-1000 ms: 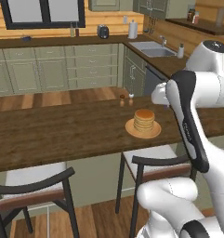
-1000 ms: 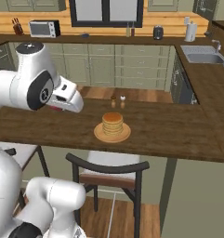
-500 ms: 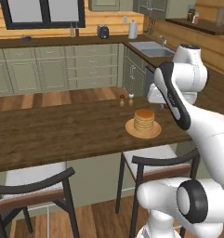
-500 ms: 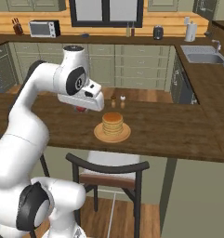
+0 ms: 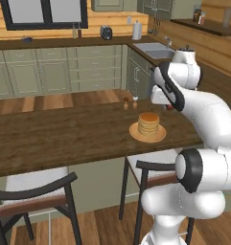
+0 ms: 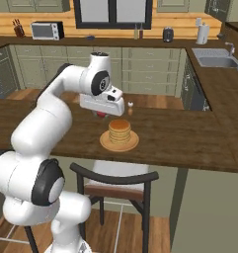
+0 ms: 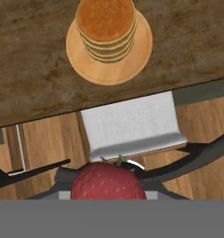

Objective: Take the strawberry from the fridge and place it on top of the pancake, located on the dining counter.

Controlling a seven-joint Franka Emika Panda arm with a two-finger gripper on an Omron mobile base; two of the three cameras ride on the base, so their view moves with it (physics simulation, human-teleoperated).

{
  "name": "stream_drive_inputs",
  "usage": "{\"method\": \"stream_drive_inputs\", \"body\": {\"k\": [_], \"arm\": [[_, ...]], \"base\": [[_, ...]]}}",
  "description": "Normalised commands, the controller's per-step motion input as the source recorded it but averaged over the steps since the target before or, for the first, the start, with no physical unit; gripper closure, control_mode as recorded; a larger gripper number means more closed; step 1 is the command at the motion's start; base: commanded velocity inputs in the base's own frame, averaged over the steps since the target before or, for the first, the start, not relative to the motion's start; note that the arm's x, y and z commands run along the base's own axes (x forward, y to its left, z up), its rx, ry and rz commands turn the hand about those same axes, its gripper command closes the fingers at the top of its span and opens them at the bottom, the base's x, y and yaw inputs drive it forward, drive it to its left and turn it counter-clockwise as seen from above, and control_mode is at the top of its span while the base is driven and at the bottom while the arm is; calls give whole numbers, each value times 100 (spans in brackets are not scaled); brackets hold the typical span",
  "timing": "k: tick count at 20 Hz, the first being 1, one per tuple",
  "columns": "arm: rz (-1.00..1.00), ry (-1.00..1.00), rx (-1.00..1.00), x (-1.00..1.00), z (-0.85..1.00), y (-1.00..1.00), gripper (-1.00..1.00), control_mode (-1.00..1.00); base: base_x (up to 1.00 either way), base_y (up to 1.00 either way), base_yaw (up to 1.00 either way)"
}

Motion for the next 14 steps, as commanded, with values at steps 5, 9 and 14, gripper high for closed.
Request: {"method": "stream_drive_inputs", "body": {"k": [5,9,14], "arm": [[0,10,0,73,-36,0,100,-100],[0,8,0,63,-31,0,100,-100],[0,10,0,26,-35,0,100,-100]], "base": [[0,0,0],[0,0,0],[0,0,0]]}}
